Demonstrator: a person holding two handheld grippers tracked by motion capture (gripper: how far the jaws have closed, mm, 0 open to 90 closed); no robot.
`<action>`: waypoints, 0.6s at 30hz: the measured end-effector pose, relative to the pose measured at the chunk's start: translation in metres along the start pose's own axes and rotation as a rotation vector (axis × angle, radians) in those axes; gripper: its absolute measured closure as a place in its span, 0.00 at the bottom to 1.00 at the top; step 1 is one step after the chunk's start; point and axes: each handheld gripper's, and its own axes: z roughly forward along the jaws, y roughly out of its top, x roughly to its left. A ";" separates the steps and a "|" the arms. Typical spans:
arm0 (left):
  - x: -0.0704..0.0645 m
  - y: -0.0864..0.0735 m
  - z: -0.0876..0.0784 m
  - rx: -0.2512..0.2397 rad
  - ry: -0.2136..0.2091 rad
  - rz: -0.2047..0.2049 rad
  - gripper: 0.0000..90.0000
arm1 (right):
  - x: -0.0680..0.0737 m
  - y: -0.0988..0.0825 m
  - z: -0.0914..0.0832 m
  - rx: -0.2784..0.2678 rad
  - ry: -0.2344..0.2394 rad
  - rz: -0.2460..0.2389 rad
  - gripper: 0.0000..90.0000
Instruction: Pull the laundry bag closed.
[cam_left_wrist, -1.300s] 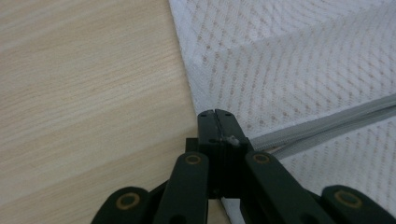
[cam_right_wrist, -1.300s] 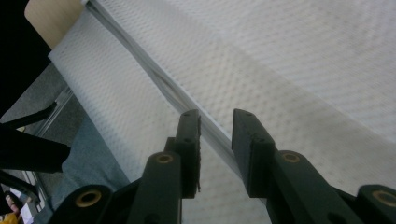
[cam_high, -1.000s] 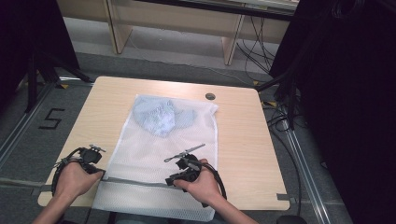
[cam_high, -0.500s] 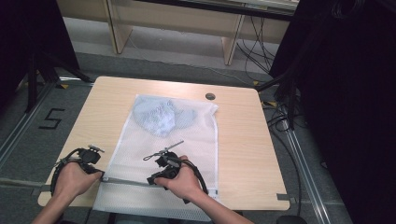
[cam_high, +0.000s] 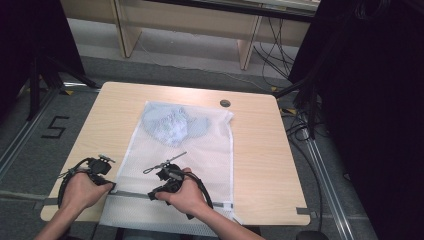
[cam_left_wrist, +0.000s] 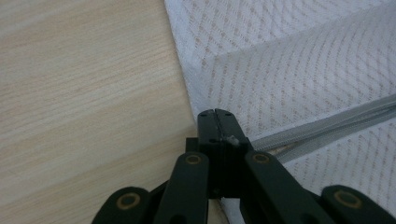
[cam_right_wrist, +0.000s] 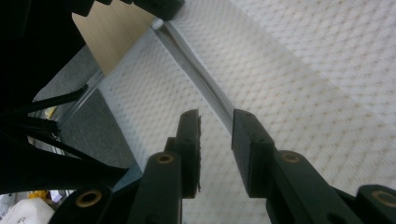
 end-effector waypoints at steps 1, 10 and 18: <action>0.000 0.000 0.000 0.006 -0.003 -0.007 0.99 | 0.000 0.001 0.001 0.000 -0.004 -0.010 0.81; 0.002 -0.002 0.000 -0.009 -0.029 -0.081 0.99 | 0.019 0.020 0.023 -0.022 0.058 0.024 0.81; 0.003 -0.003 0.000 -0.011 -0.033 -0.083 0.99 | 0.024 0.035 0.044 -0.015 0.126 0.063 0.82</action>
